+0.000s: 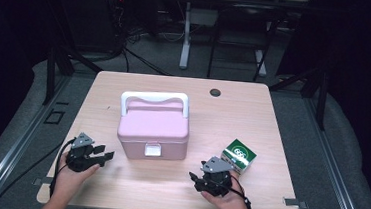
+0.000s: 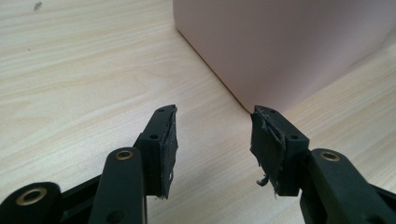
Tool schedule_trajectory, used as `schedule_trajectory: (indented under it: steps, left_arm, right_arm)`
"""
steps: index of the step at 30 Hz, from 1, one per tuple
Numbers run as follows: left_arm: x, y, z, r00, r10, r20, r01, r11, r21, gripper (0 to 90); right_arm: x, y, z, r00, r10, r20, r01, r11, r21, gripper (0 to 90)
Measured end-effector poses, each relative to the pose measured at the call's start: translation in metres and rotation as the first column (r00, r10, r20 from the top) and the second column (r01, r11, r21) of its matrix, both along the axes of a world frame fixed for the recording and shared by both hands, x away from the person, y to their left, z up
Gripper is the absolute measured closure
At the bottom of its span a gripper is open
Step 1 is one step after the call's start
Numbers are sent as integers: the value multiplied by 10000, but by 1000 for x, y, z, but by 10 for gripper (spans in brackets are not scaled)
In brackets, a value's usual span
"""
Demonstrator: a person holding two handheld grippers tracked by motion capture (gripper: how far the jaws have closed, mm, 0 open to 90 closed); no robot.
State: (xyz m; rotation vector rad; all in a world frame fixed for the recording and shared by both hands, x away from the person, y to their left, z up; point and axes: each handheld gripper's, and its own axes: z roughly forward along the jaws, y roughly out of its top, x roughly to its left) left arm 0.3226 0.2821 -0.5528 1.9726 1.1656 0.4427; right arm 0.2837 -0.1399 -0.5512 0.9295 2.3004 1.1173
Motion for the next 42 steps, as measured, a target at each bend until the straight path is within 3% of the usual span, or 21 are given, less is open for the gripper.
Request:
schedule_trajectory:
  steps: [3, 6, 14, 22, 27, 32, 35, 39, 42]
  left_arm:
    - [0, -1, -1, 10000, -29, 71, 29, 10000, -41, 498]
    - [2, -2, -3, 10000, -2, -20, 2, 10000, -12, 485]
    - [2, 0, -2, 9999, 93, -63, -93, 9999, -66, 484]
    - [2, 2, 1, 9999, 31, 152, -32, 10000, 74, 521]
    - [6, 3, 4, 9997, 137, 177, -136, 9999, -83, 541]
    - [10, 0, 7, 9990, 320, 324, -317, 9994, -107, 570]
    - [14, -2, 8, 9987, 378, 333, -380, 9993, 46, 589]
    - [19, -4, 12, 9978, 497, 447, -497, 9988, -11, 591]
    - [24, -7, 15, 9968, 577, 551, -568, 9982, -169, 591]
  right_arm:
    - [-1, -1, 1, 9998, -210, 62, 211, 9997, -110, 456]
    - [1, -5, 0, 9992, -209, -351, 220, 9993, 308, 491]
    - [6, -9, -1, 9973, -357, -644, 409, 9959, 810, 508]
    - [3, -7, 4, 9993, -163, -326, 188, 9967, 787, 525]
    - [10, -6, 6, 9995, -169, -258, 187, 9975, 679, 517]
    - [20, -3, 10, 9970, -690, -344, 718, 9934, 899, 554]
    - [27, -2, 13, 9933, -804, -825, 899, 9888, 1191, 596]
    - [35, 2, 16, 9909, -1092, -785, 1177, 9866, 1133, 632]
    - [44, 2, 17, 9850, -1402, -1002, 1531, 9789, 1354, 644]
